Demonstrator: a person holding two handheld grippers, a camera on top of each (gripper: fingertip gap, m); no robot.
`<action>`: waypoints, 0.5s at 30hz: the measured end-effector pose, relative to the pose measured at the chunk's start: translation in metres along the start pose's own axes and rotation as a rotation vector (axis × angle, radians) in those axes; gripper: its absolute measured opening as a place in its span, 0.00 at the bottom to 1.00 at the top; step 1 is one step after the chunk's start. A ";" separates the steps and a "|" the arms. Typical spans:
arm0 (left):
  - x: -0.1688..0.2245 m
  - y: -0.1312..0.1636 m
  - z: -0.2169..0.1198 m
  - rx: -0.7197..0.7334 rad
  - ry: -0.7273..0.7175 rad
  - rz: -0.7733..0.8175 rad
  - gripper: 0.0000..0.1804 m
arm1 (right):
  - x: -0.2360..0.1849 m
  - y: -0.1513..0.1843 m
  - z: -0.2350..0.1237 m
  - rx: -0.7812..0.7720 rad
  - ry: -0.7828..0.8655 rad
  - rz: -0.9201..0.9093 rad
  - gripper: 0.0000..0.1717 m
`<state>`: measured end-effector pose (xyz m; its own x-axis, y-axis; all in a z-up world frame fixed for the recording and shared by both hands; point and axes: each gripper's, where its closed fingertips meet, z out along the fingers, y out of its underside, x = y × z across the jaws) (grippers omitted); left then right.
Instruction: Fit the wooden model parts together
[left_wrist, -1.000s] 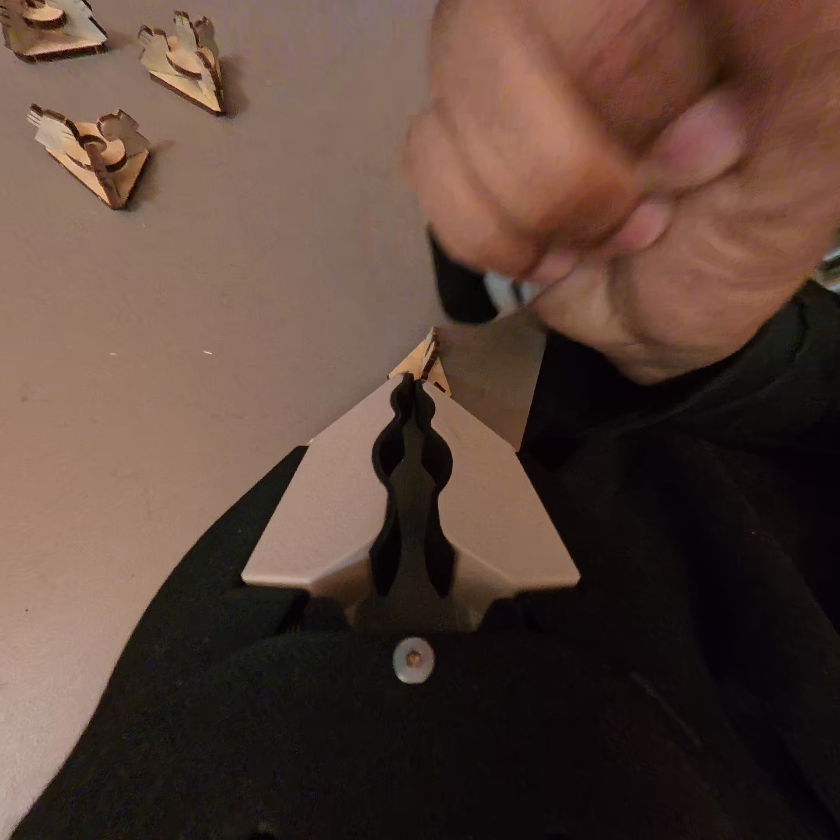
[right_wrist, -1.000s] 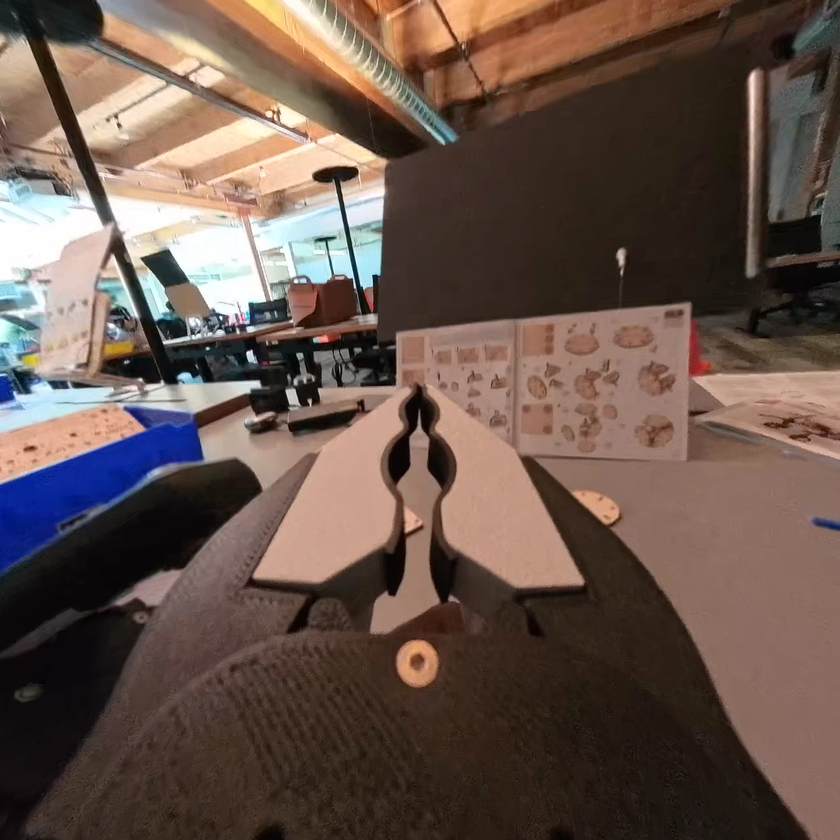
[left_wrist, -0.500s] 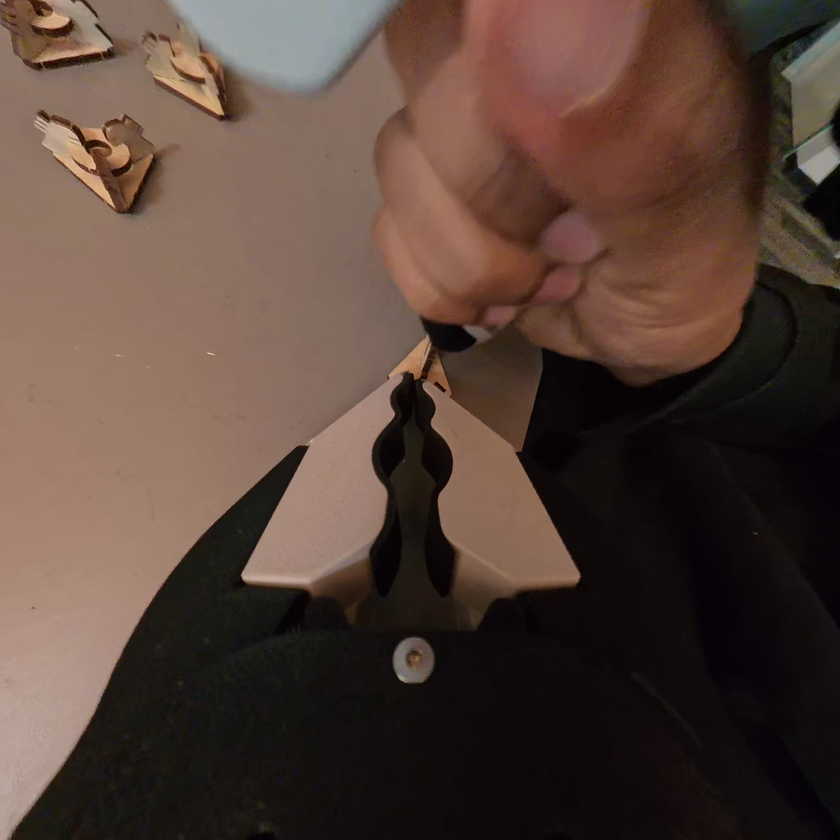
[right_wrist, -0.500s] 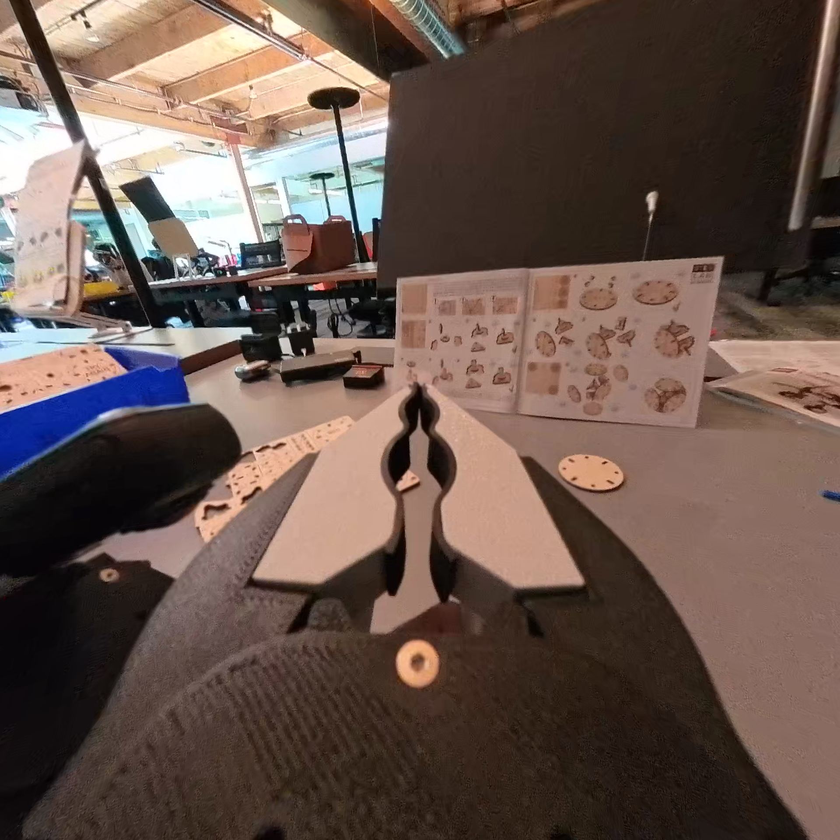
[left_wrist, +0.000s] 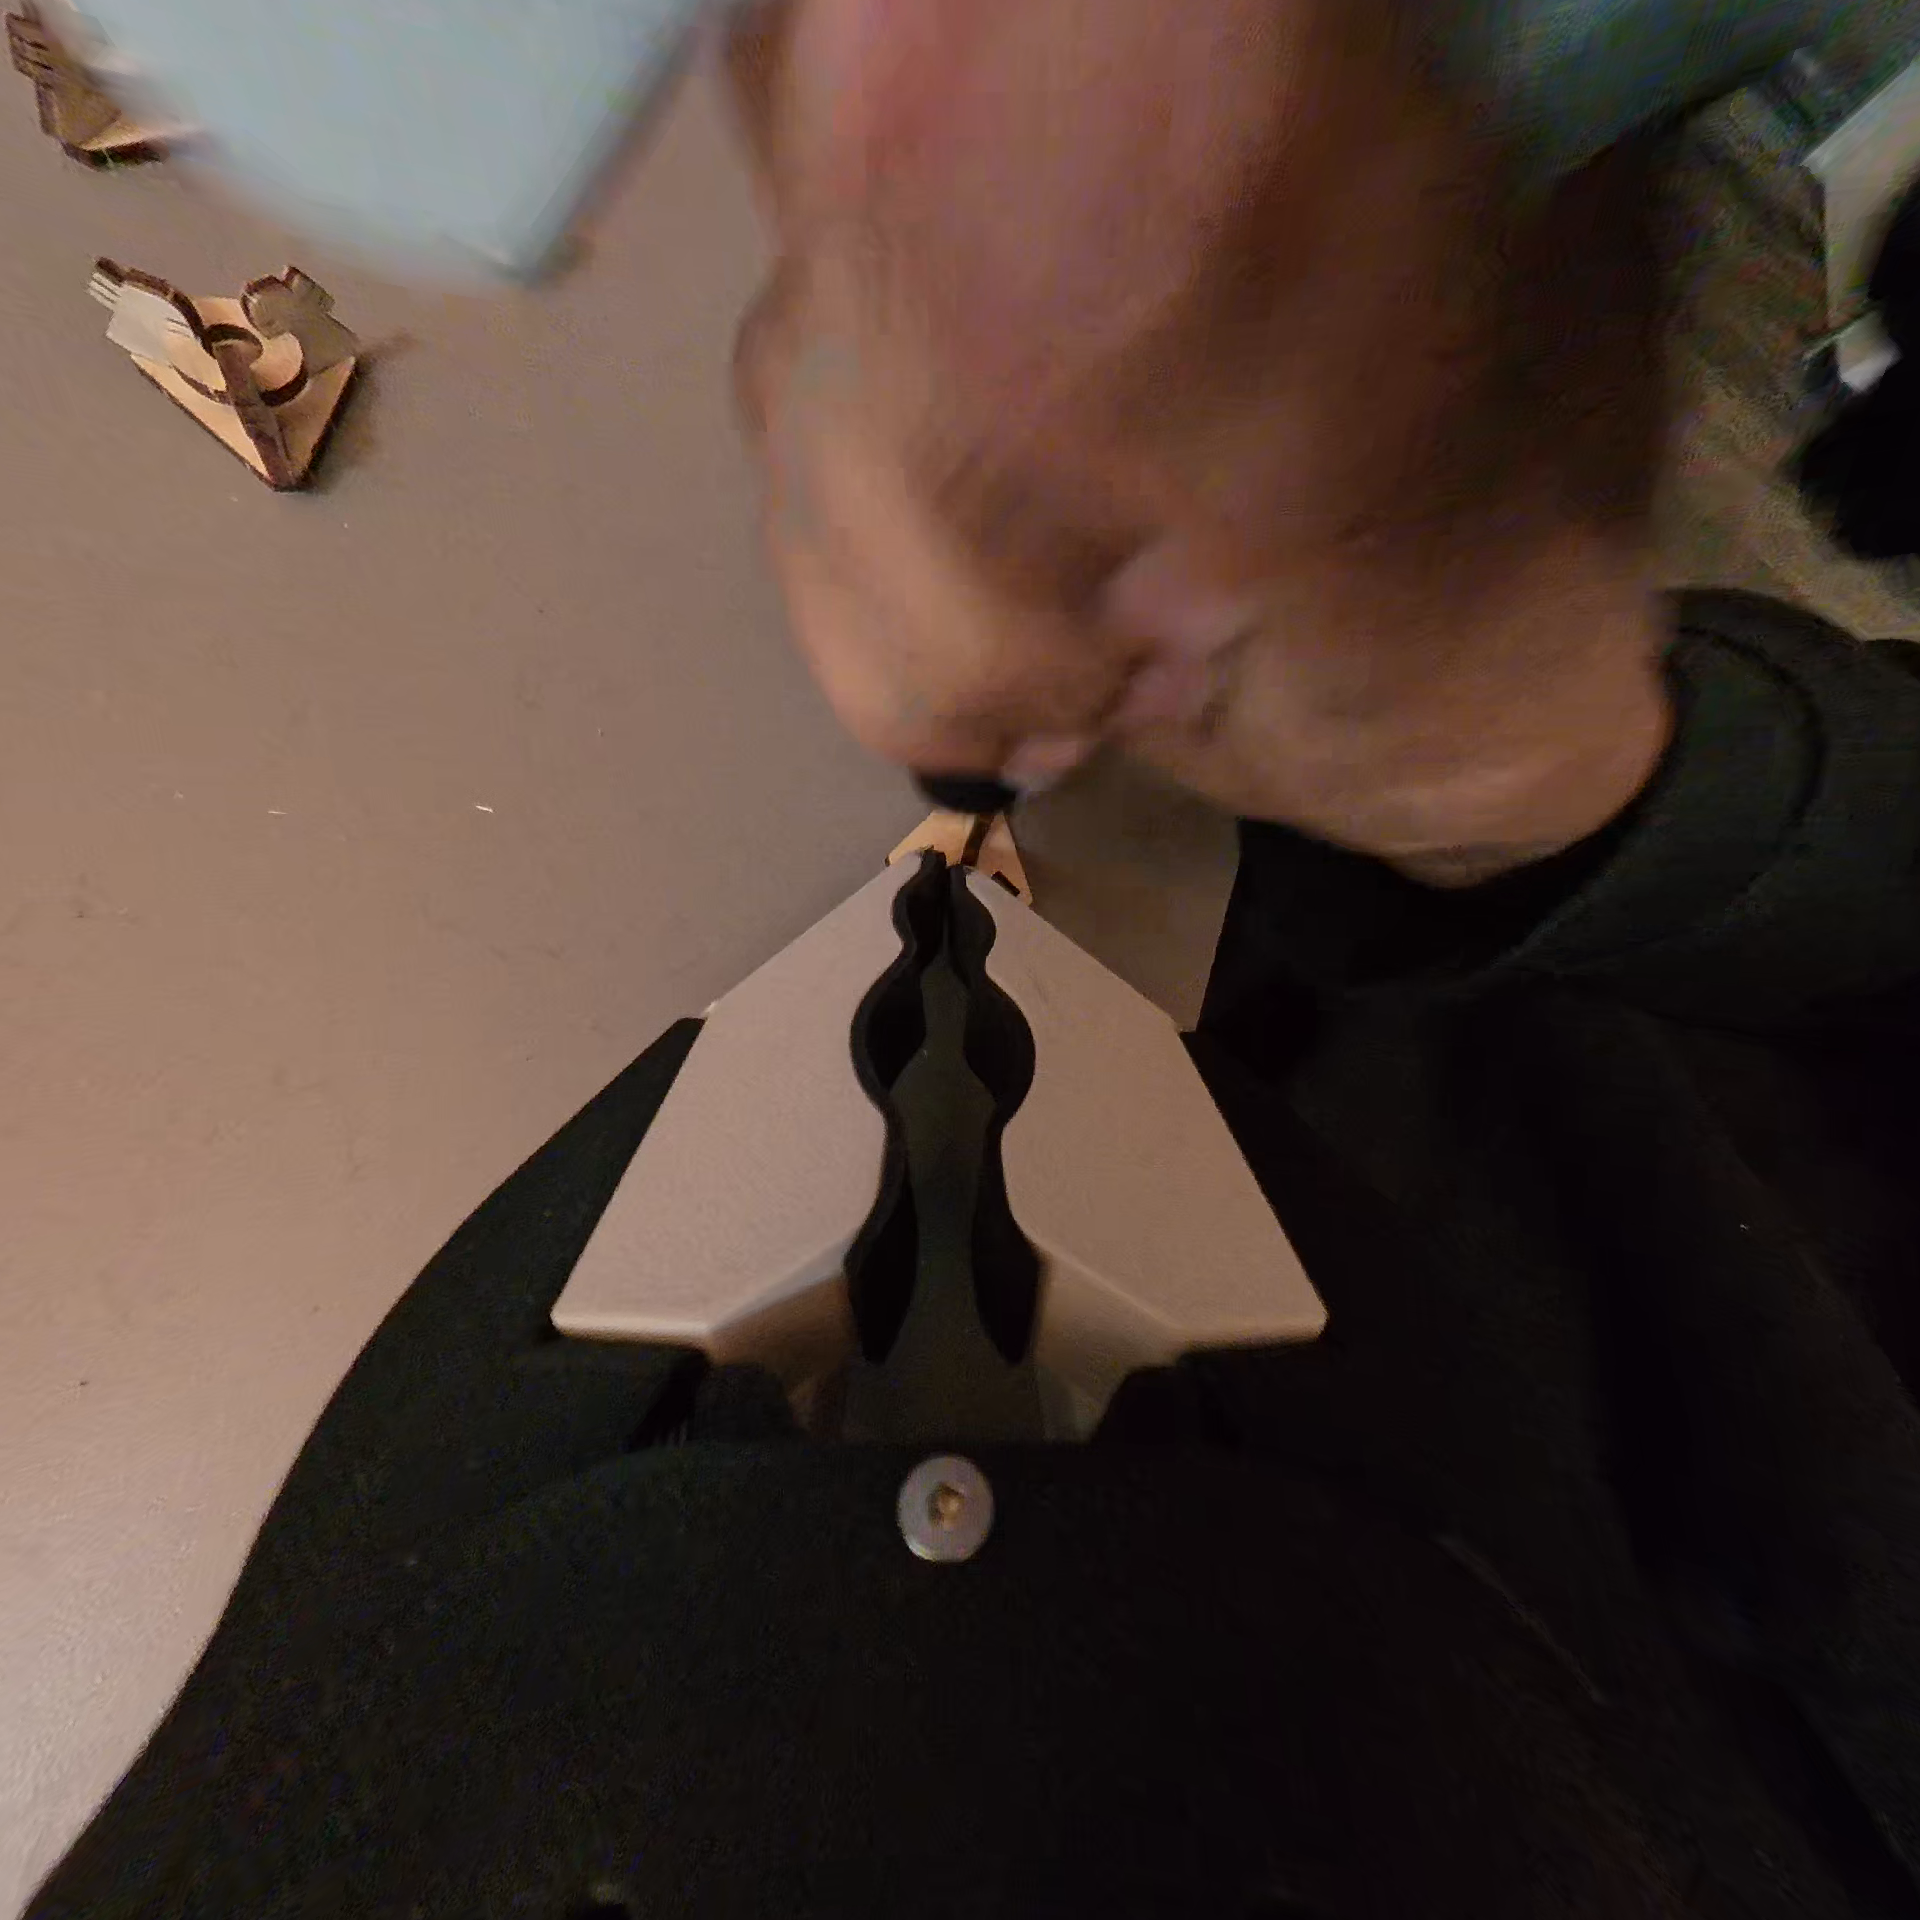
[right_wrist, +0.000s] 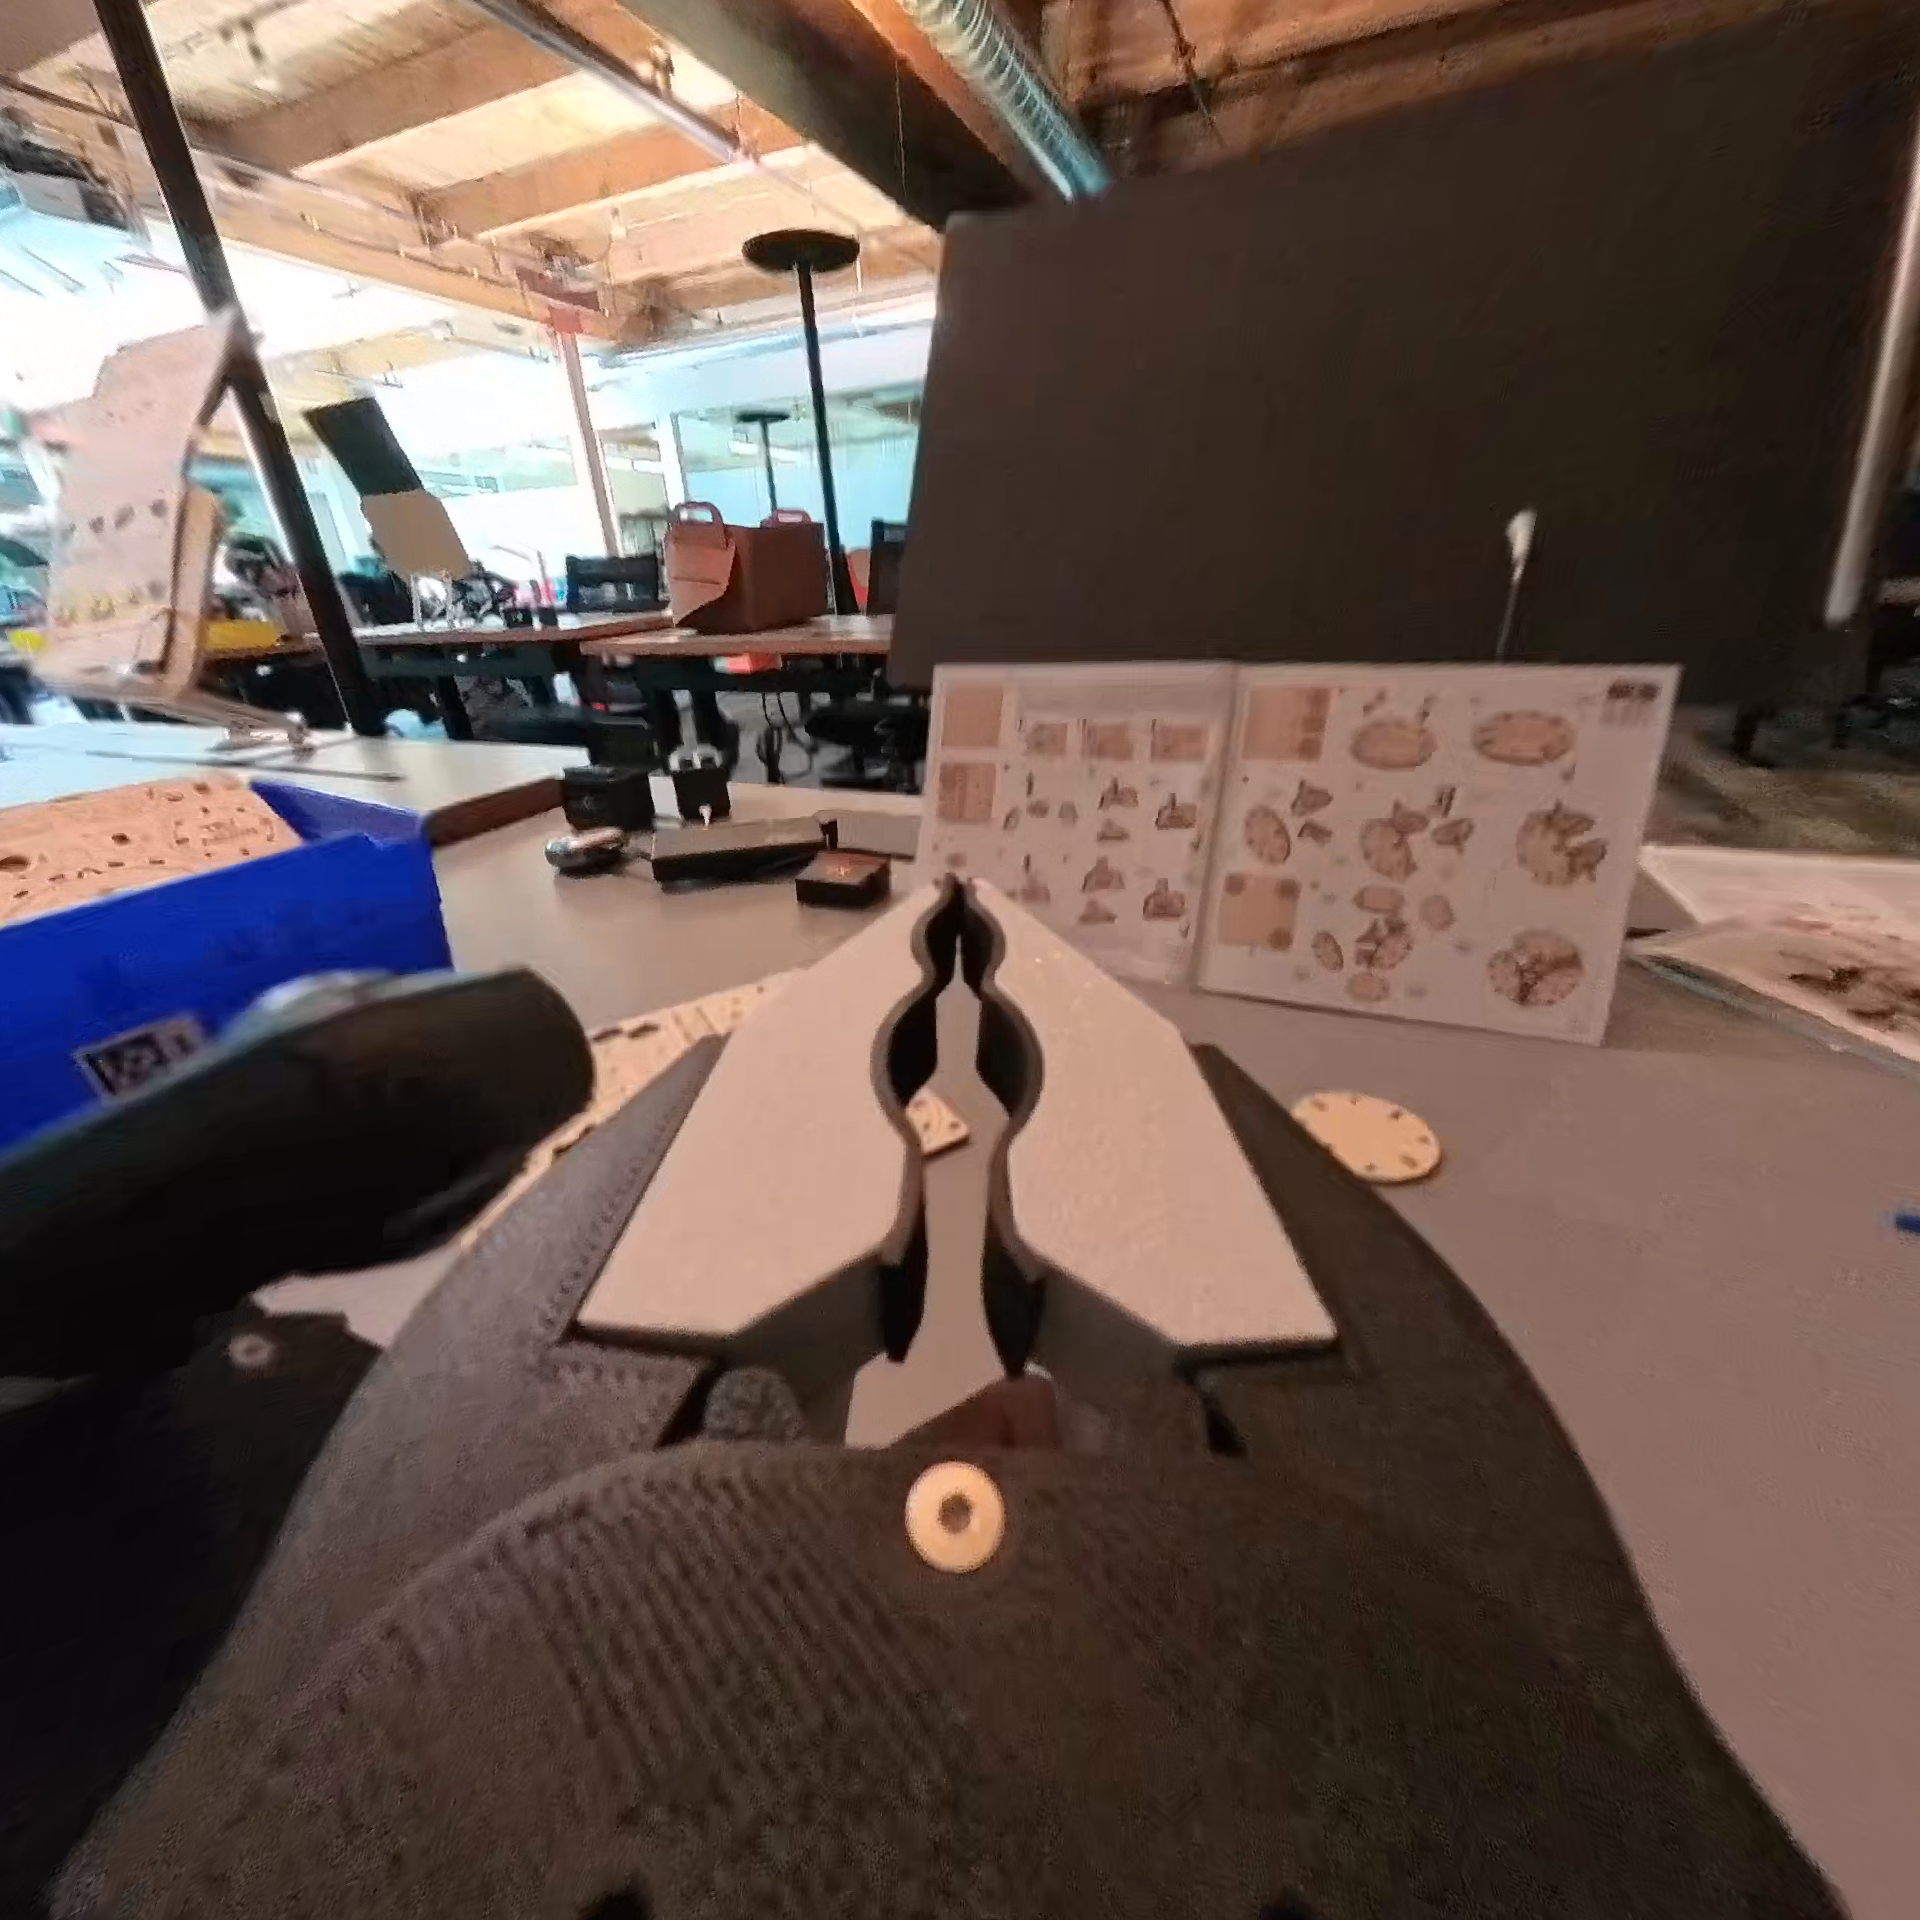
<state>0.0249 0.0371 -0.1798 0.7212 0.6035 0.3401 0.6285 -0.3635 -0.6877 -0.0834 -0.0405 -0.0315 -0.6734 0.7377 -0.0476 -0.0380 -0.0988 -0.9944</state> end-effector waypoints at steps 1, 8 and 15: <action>0.000 0.000 0.000 0.000 -0.002 0.000 0.01 | 0.001 0.011 0.002 -0.031 -0.005 0.015 0.00; 0.000 -0.001 0.000 0.003 0.003 -0.018 0.01 | 0.000 -0.017 -0.008 0.052 -0.010 0.027 0.00; -0.001 -0.001 0.000 0.005 0.001 -0.021 0.02 | 0.005 -0.011 -0.026 0.043 -0.003 0.042 0.00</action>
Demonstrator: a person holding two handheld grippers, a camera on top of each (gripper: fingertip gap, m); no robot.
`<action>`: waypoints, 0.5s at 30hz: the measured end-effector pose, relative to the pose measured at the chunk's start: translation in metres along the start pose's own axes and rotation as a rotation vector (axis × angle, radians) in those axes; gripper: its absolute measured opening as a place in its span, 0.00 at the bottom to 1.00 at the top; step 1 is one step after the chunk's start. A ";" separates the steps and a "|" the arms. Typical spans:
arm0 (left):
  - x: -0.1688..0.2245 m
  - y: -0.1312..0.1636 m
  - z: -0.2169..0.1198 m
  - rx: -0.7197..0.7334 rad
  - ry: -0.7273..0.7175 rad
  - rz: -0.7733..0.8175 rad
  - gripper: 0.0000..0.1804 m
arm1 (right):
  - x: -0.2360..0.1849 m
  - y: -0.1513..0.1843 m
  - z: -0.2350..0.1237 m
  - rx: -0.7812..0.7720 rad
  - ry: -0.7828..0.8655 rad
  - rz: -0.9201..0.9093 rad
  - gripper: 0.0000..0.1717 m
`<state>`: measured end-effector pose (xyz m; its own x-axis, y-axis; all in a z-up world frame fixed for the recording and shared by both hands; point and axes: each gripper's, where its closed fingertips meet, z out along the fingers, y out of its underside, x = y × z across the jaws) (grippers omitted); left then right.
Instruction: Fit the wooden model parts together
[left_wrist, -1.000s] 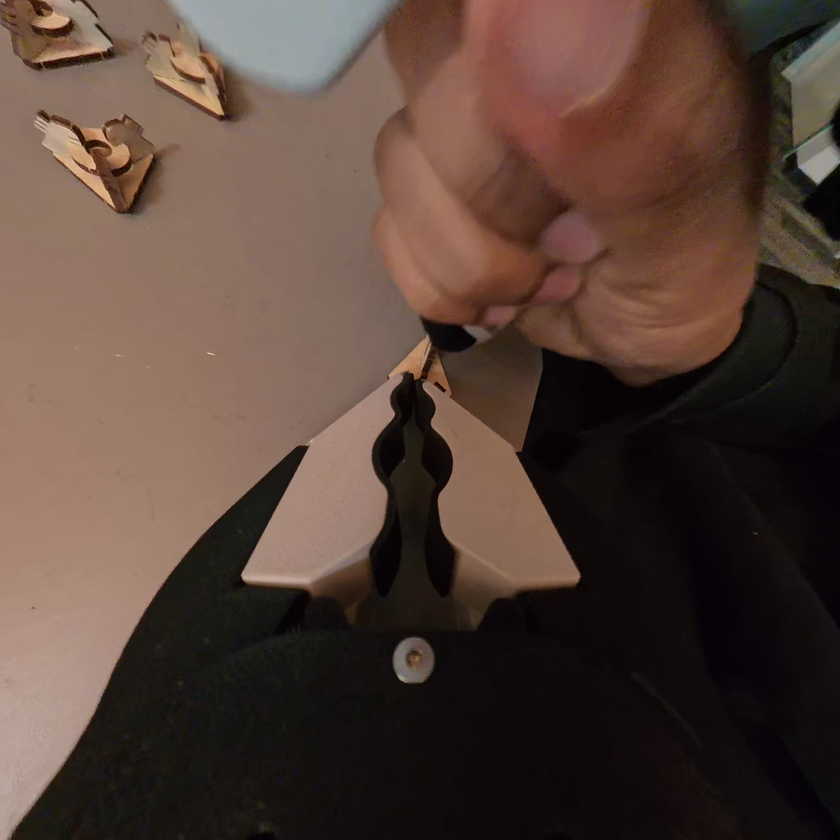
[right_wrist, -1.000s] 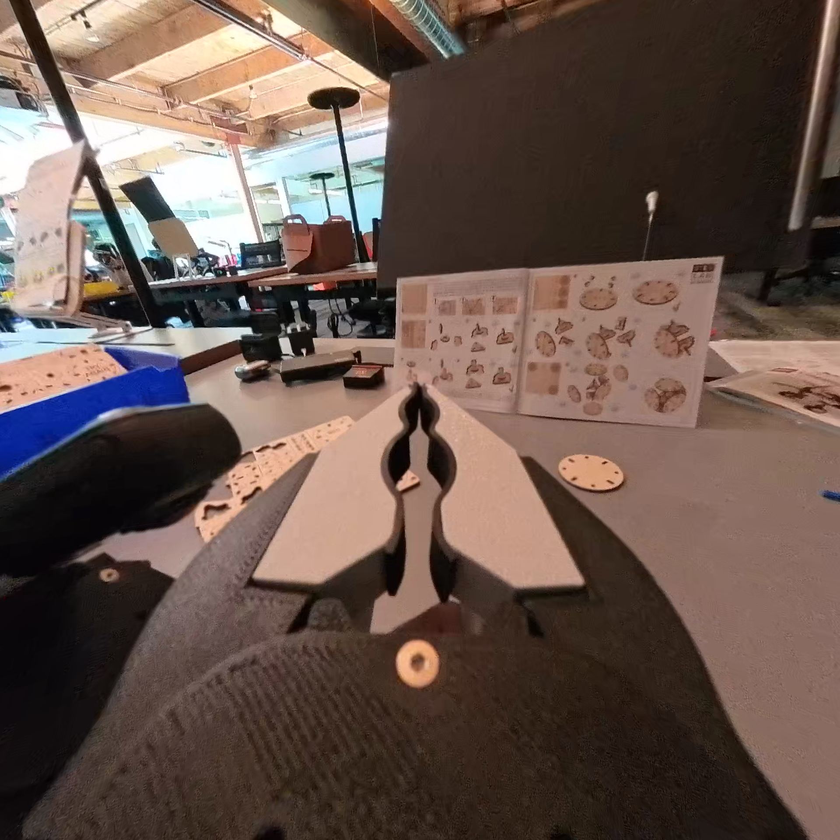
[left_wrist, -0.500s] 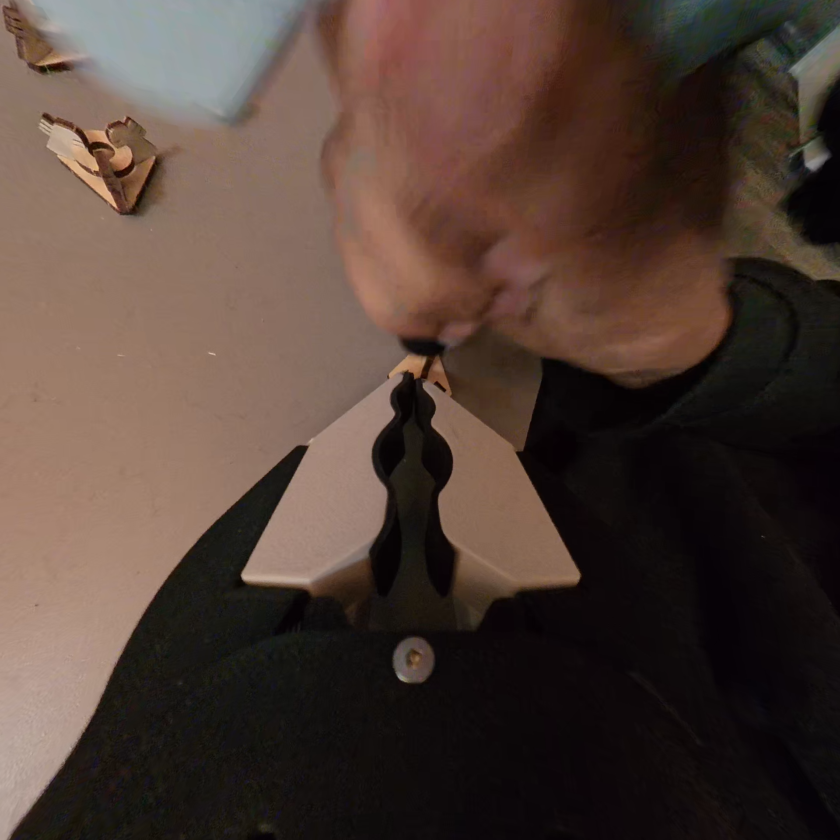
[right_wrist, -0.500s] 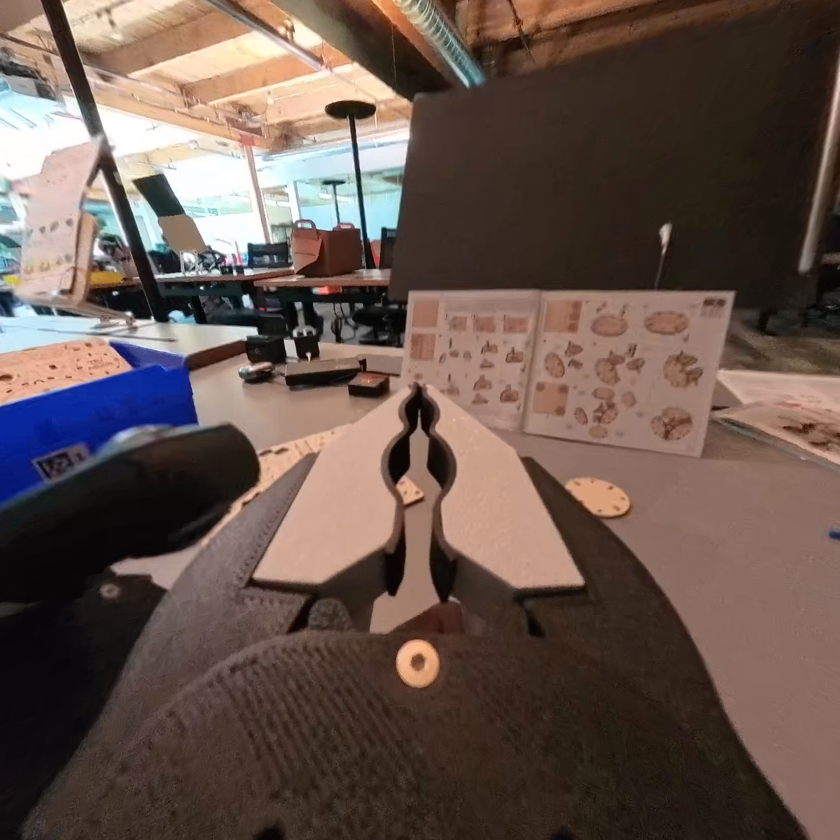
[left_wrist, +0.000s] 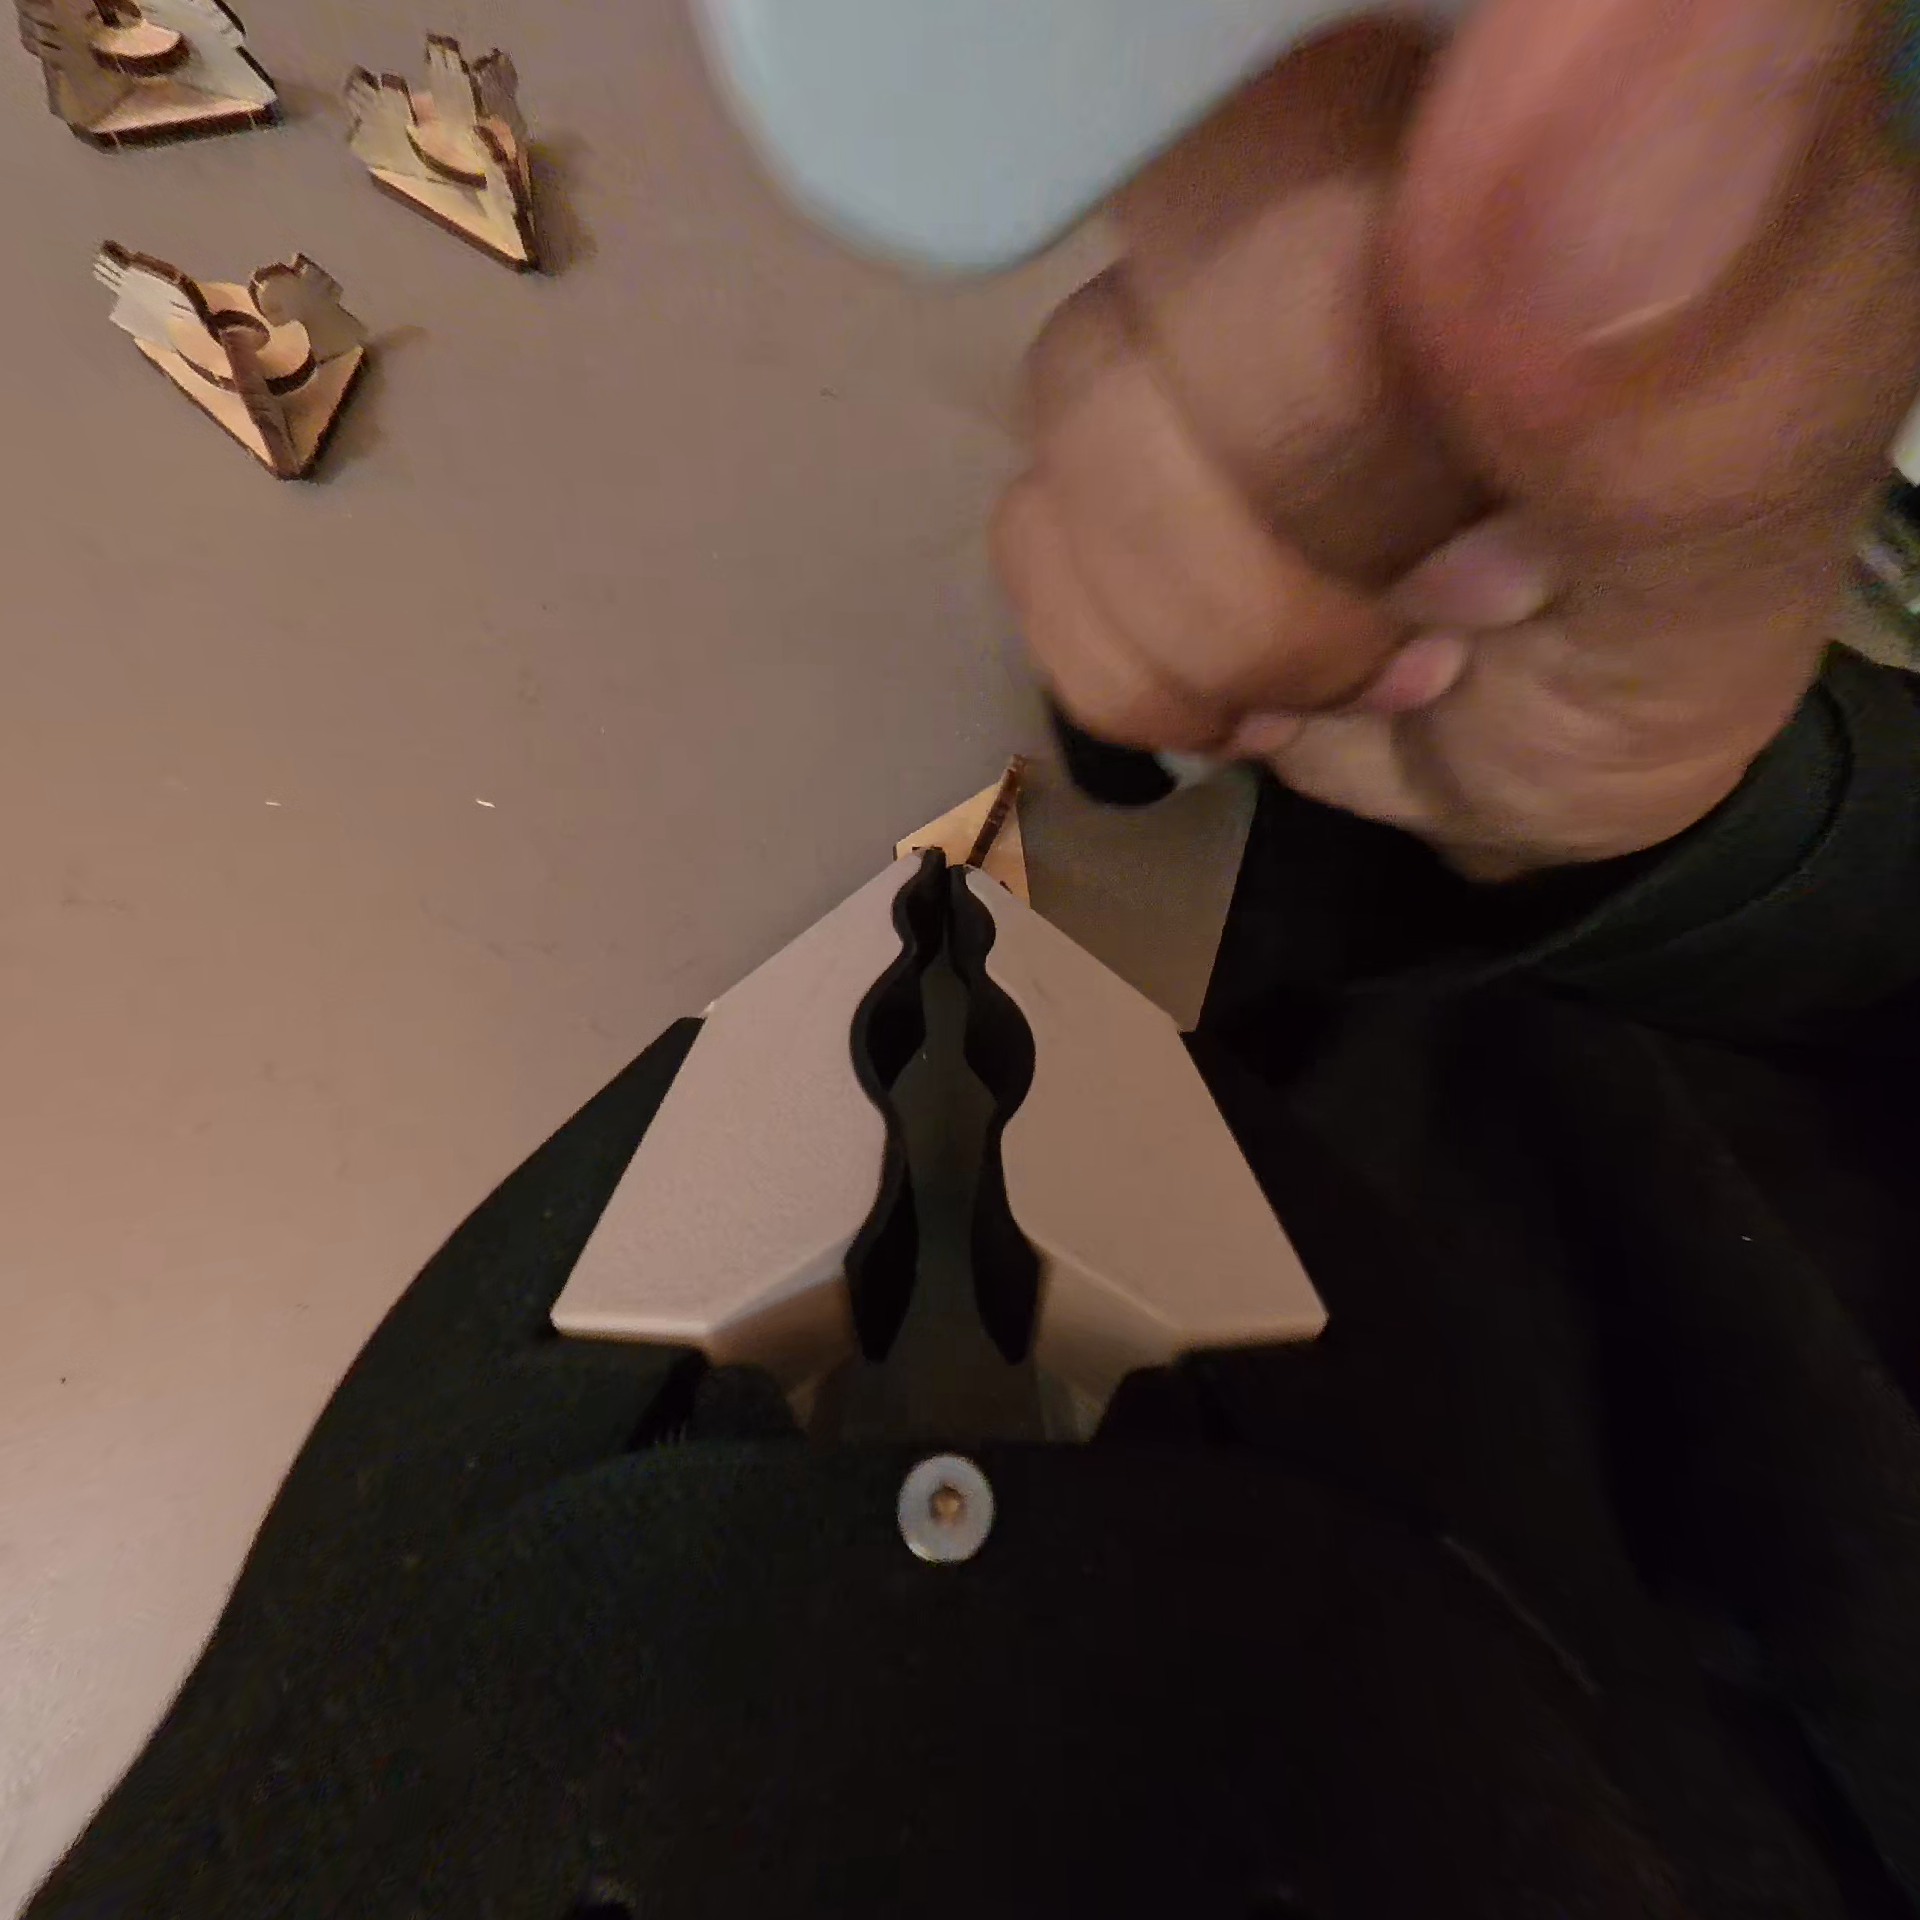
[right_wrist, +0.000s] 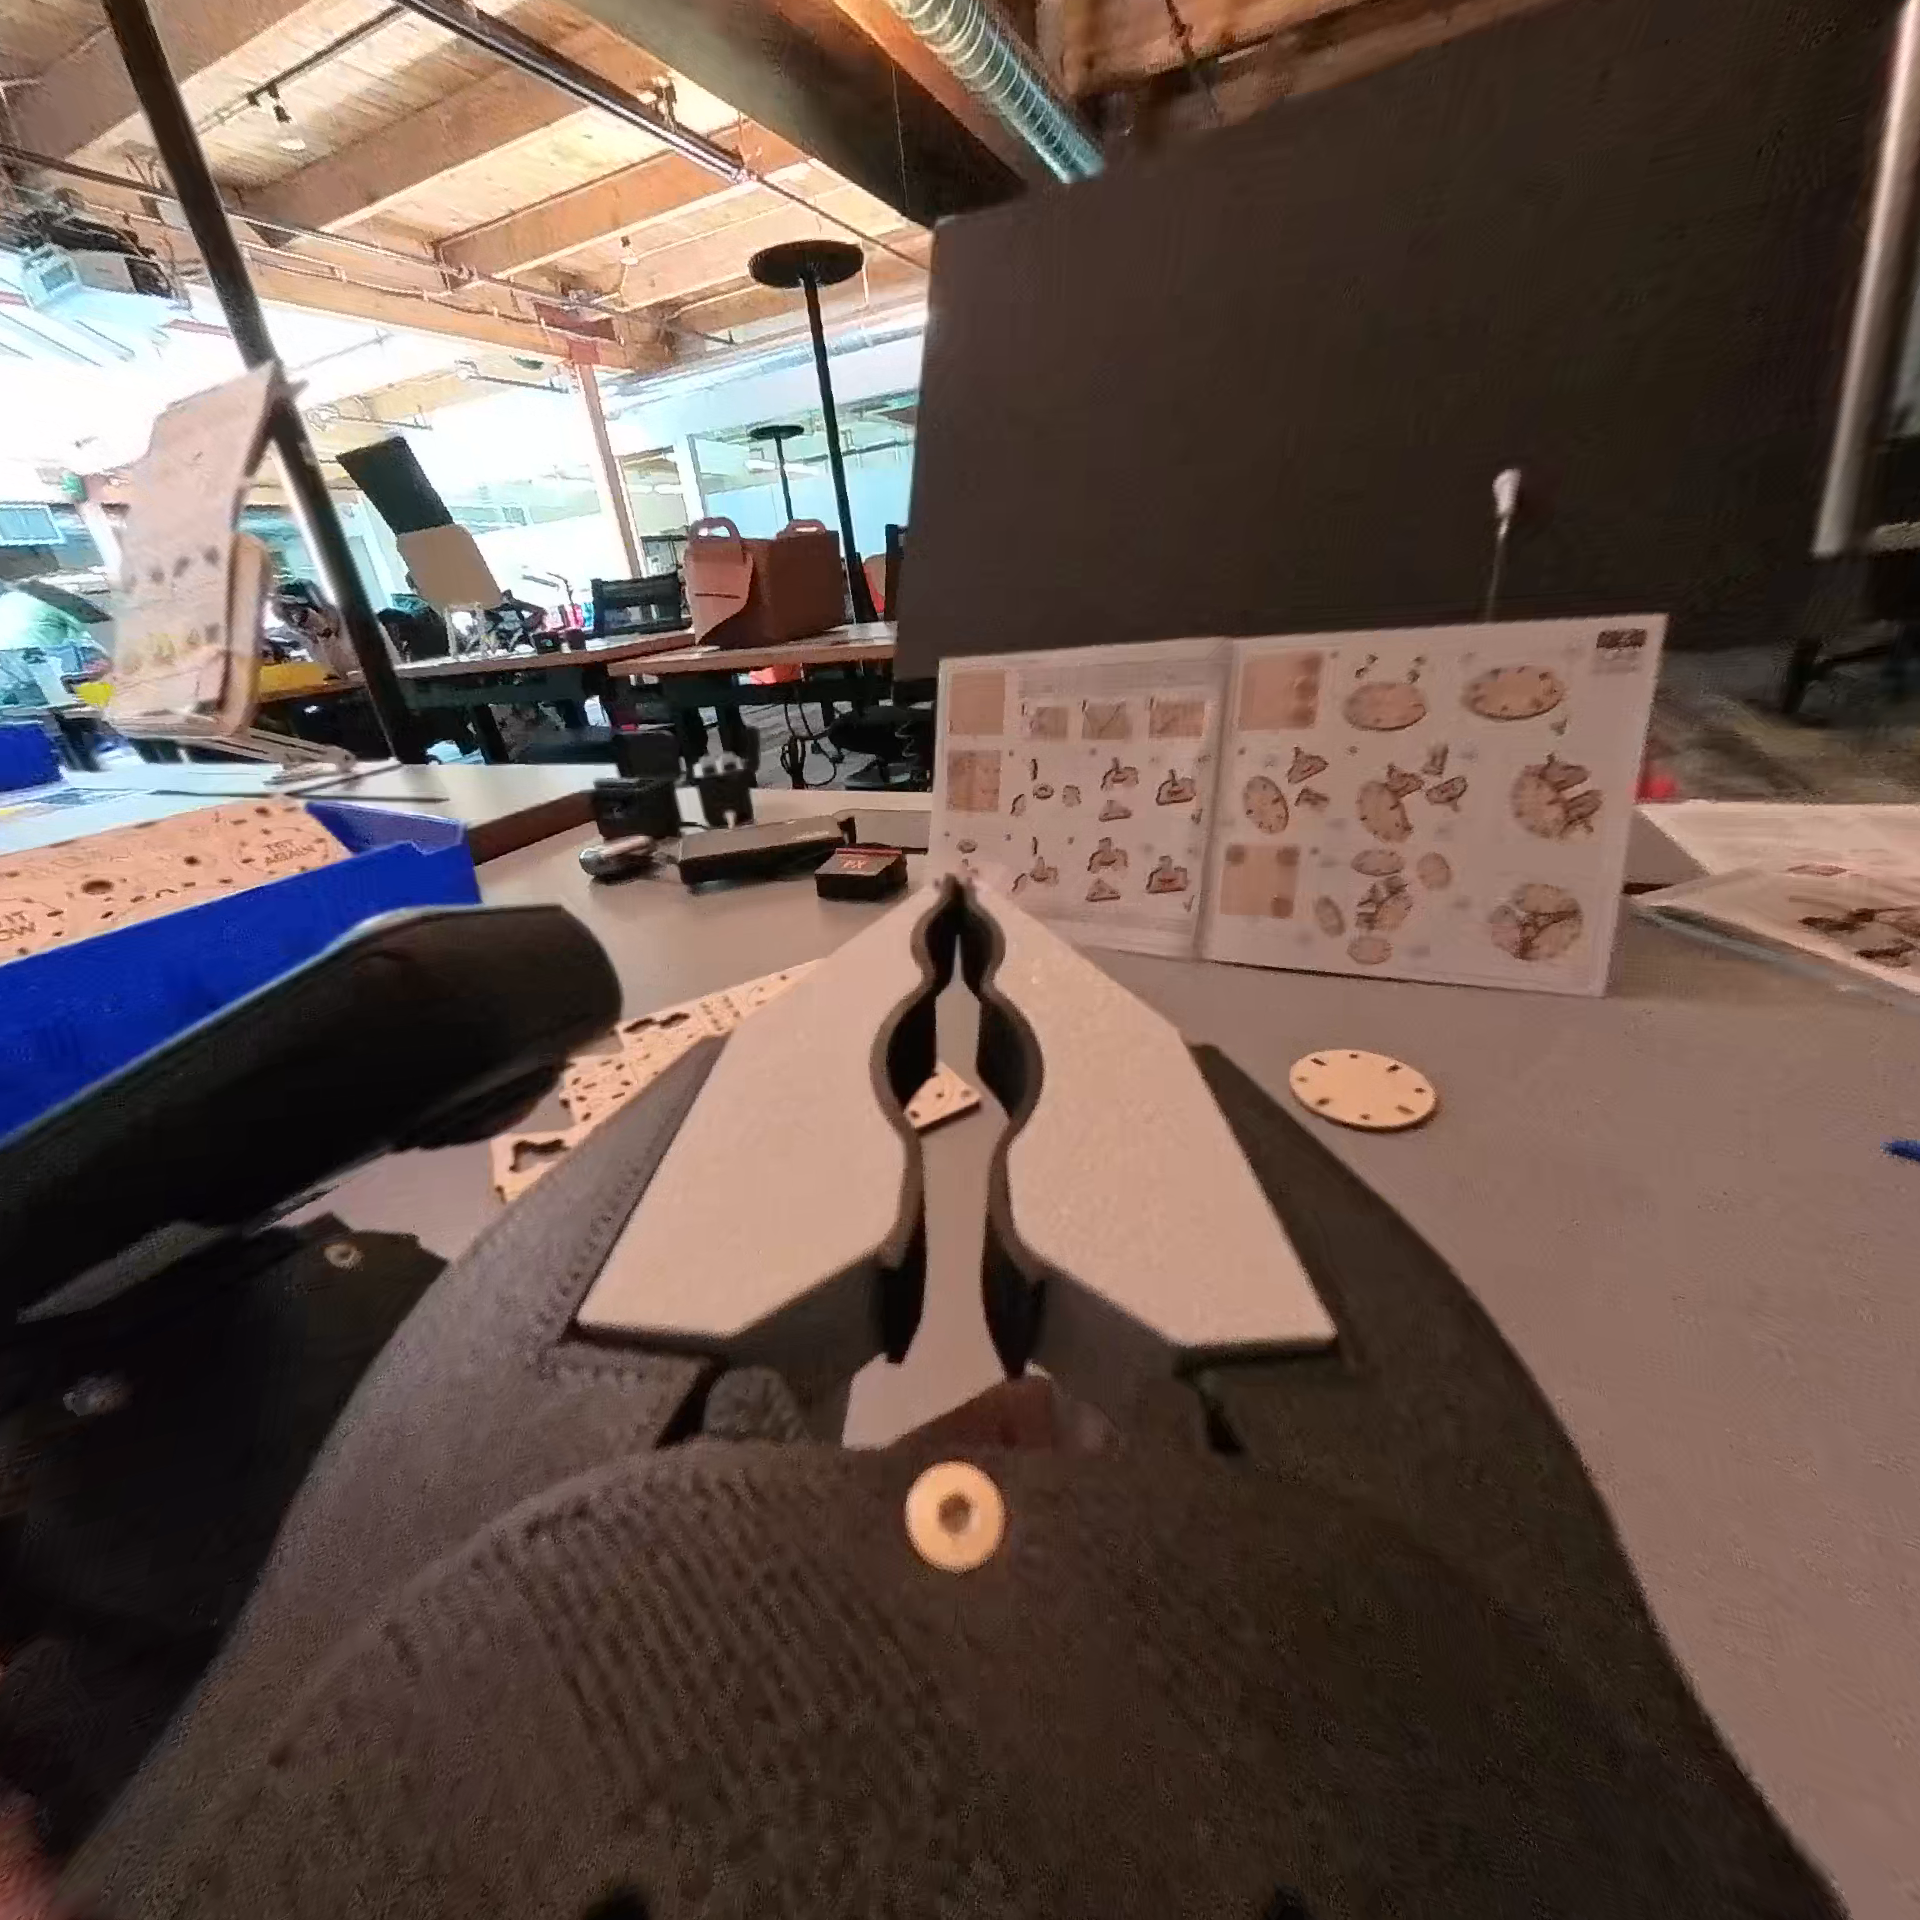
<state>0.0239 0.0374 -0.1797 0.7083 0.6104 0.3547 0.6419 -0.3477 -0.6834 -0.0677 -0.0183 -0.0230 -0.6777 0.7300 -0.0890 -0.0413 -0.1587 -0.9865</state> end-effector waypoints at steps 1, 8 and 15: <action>0.000 0.000 0.000 0.000 0.004 -0.004 0.02 | 0.004 -0.007 -0.007 0.023 0.014 -0.021 0.00; 0.000 0.000 0.000 0.001 0.004 -0.002 0.01 | -0.009 0.077 -0.056 -0.459 -0.327 -0.147 0.19; 0.000 -0.001 0.000 0.003 0.012 -0.006 0.01 | 0.015 0.079 -0.095 -0.502 -0.459 -0.142 0.02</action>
